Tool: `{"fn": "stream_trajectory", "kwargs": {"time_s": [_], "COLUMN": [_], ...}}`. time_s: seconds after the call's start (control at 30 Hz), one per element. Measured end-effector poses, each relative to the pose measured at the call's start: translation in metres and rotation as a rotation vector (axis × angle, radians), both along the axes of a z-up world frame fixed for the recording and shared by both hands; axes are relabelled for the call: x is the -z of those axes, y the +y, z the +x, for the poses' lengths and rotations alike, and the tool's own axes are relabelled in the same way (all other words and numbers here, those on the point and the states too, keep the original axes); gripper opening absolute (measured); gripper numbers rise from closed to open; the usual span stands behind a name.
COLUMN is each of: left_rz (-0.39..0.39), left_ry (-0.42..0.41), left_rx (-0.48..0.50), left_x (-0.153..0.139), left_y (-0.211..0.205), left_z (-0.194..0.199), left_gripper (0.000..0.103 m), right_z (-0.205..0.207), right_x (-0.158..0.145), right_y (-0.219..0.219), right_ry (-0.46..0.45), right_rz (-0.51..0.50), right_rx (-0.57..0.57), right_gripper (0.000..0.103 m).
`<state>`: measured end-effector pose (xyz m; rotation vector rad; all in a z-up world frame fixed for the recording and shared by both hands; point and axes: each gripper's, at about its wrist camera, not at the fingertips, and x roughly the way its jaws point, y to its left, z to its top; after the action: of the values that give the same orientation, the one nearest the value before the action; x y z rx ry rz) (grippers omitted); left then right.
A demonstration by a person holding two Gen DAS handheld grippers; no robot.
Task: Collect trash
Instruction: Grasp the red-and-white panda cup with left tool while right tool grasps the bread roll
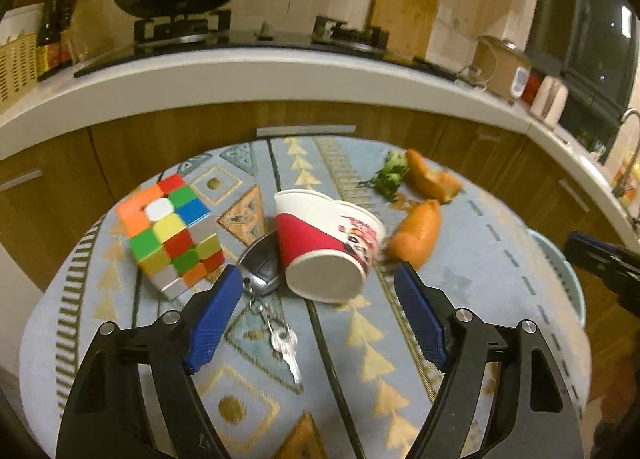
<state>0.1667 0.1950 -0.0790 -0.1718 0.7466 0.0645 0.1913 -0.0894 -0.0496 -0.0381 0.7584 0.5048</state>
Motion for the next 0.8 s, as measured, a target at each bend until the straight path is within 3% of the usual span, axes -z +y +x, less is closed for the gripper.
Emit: {"fn": "stream_trajectory", "kwargs": {"time_s": [0.2,0.27,0.33,0.4,0.57,0.73,0.77,0.8], "left_rz": [-0.002,0.006,0.009,0.002,-0.021,-0.143,-0.144,-0.144], "left_ry": [0.074,0.065,0.06,0.056,-0.006,-0.089,-0.099,-0.107], "left_rx": [0.008,0.0,0.002,0.007,-0.008,-0.044,-0.054,-0.06], "left_x": [0.02,0.021,0.022,0.022,0.019,0.013,0.012,0.011], "left_y": [-0.003,-0.005,-0.007,-0.008,-0.008,0.011,0.013,0.014], "left_z": [0.029,0.03,0.032,0.032,0.024,0.009,0.007,0.006], "left_gripper": [0.074,0.071,0.061,0.06,0.059,0.059,0.059,0.059], "right_z": [0.01,0.015,0.019,0.024,0.037,0.059,0.064,0.068], "right_x": [0.002,0.004,0.006,0.01,0.022,0.041,0.045,0.049], "right_y": [0.013,0.02,0.027,0.036,0.063,0.083,0.086,0.089], "right_ry": [0.015,0.022,0.03,0.046,0.094,0.173,0.19,0.199], "right_rz": [-0.01,-0.015,-0.018,-0.014,0.0,0.04,0.046,0.049], "right_rx": [-0.015,-0.025,-0.034,-0.052,-0.08,-0.07,-0.065,-0.059], "right_gripper": [0.029,0.029,0.029,0.029,0.029,0.029,0.032,0.045]}}
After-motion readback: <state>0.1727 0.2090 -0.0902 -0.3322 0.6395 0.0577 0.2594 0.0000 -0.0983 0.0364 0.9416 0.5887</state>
